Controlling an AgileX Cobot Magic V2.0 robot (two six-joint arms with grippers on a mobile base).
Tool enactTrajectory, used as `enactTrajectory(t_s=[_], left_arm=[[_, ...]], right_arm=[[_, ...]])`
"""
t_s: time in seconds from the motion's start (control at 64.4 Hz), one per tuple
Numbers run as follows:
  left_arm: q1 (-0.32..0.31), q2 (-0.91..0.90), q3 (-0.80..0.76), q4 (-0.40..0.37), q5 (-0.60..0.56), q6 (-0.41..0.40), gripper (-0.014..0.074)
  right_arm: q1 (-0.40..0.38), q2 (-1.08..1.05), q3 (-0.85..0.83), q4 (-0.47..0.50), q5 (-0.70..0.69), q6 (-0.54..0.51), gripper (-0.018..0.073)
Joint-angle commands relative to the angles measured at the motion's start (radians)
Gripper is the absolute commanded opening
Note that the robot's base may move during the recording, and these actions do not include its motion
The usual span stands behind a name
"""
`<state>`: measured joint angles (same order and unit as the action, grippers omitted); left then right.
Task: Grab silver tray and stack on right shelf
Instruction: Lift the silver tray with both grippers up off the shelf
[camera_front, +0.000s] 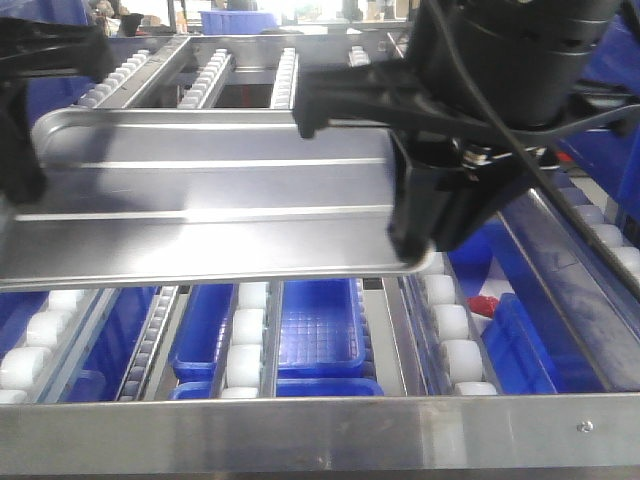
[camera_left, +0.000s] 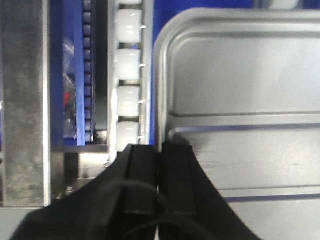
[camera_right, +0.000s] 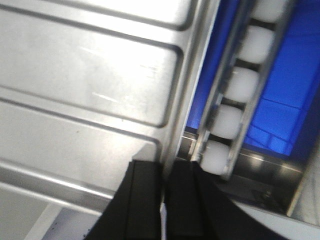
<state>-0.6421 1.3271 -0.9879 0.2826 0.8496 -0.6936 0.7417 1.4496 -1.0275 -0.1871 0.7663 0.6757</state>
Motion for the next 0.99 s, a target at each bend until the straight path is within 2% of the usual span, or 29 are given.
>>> enactTrajectory(t_s=[0.0,0.233,0.978], left_arm=[[-0.047,-0.032,-0.041,0.095,-0.047,-0.095,-0.0092],[-0.093,-0.032,-0.113,0.107,0.023,-0.111,-0.0092],[-0.093,-0.01,-0.134,0.122,0.061,-0.109,-0.0092]], right_arm=[[0.009,-0.041,-0.032,-0.1,0.013,0.067,0.006],[0.009,-0.09,-0.032,-0.097,0.03,0.084,0.006],[0.008,-0.127,-0.032,-0.098,0.031,0.089,0.006]])
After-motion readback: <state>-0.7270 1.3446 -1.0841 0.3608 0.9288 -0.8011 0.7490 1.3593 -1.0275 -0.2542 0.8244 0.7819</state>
